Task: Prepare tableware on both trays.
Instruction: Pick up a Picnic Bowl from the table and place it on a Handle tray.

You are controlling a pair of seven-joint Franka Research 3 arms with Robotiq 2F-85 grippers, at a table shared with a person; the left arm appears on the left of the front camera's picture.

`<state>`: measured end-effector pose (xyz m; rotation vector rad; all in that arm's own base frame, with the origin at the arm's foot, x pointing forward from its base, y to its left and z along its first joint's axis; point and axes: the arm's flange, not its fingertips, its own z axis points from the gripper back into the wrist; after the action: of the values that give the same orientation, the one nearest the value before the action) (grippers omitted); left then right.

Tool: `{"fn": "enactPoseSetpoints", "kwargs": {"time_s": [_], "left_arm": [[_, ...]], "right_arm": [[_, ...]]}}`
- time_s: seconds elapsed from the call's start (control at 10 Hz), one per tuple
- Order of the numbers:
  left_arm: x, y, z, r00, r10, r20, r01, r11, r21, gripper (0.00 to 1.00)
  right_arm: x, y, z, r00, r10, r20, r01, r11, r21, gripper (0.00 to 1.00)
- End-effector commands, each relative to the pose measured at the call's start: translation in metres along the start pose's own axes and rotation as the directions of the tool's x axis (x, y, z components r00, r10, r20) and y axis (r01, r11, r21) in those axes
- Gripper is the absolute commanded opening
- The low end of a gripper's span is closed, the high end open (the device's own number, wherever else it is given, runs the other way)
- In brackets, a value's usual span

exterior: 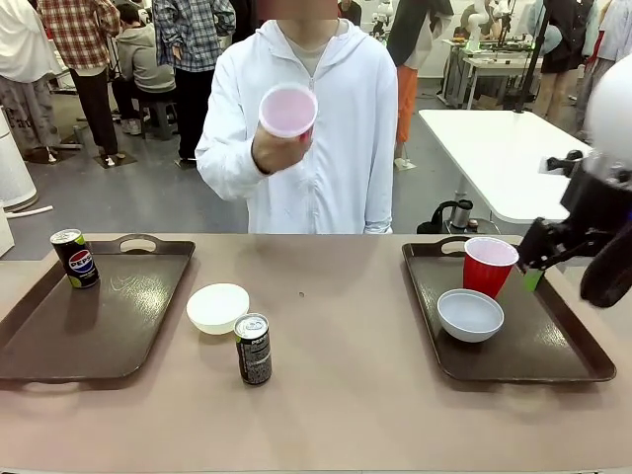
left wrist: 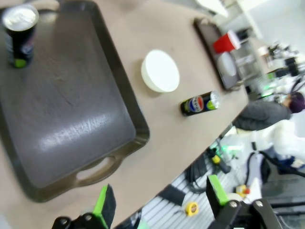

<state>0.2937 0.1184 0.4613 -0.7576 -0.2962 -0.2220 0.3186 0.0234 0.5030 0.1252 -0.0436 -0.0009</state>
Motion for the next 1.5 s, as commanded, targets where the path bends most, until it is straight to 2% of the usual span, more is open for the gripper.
{"fn": "enactPoseSetpoints", "kwargs": {"time_s": [0.0, 0.1, 0.3, 0.5, 0.6, 0.8, 0.9, 1.0, 1.1, 1.2, 1.3, 1.4], "left_arm": [[0.039, -0.047, 0.007, 0.98, 0.009, -0.198, 0.021, 0.989, 0.148, 1.0], [0.056, -0.077, 0.003, 0.967, 0.0, -0.256, 0.058, 0.974, 0.221, 1.0], [0.078, -0.128, -0.016, 0.937, 0.014, -0.349, 0.103, 0.943, 0.316, 1.0], [0.091, -0.177, -0.045, 0.907, 0.048, -0.417, 0.125, 0.917, 0.379, 1.0], [0.098, -0.193, -0.061, 0.91, 0.058, -0.411, 0.126, 0.905, 0.406, 1.0], [0.112, -0.209, -0.099, 0.945, 0.038, -0.324, 0.124, 0.876, 0.467, 1.0], [0.121, -0.206, -0.124, 0.955, 0.031, -0.295, 0.129, 0.852, 0.507, 1.0], [0.129, -0.195, -0.151, 0.964, 0.01, -0.265, 0.149, 0.808, 0.57, 1.0], [0.13, -0.183, -0.168, 0.958, -0.034, -0.285, 0.199, 0.795, 0.574, 1.0], [0.12, -0.172, -0.168, 0.933, -0.113, -0.34, 0.291, 0.793, 0.535, 1.0], [0.073, -0.179, -0.144, 0.892, -0.096, -0.441, 0.306, 0.847, 0.435, 1.0], [0.005, -0.201, -0.101, 0.86, -0.146, -0.489, 0.378, 0.827, 0.416, 1.0]], "right_arm": [[-0.005, -0.076, 0.027, 0.998, 0.038, -0.054, -0.02, 0.953, 0.301, 1.0], [0.001, -0.115, 0.028, 0.996, 0.05, -0.072, -0.013, 0.893, 0.449, 1.0], [0.007, -0.167, 0.027, 0.995, 0.077, -0.064, -0.019, 0.771, 0.636, 1.0], [0.01, -0.208, 0.03, 0.994, 0.083, -0.073, -0.004, 0.687, 0.726, 1.0], [0.012, -0.223, 0.028, 0.994, 0.071, -0.086, 0.017, 0.664, 0.748, 1.0], [0.013, -0.241, 0.018, 0.994, 0.04, -0.1, 0.054, 0.62, 0.783, 1.0], [0.014, -0.243, 0.014, 0.994, 0.027, -0.106, 0.067, 0.616, 0.785, 1.0], [0.013, -0.241, 0.01, 0.994, 0.015, -0.108, 0.075, 0.623, 0.778, 1.0], [0.009, -0.242, 0.011, 0.993, 0.028, -0.118, 0.074, 0.633, 0.771, 1.0], [0.009, -0.242, 0.011, 0.993, 0.028, -0.118, 0.074, 0.633, 0.771, 1.0], [0.009, -0.242, 0.011, 0.993, 0.028, -0.118, 0.074, 0.633, 0.771, 1.0], [0.009, -0.242, 0.011, 0.993, 0.028, -0.118, 0.074, 0.633, 0.771, 1.0]]}}
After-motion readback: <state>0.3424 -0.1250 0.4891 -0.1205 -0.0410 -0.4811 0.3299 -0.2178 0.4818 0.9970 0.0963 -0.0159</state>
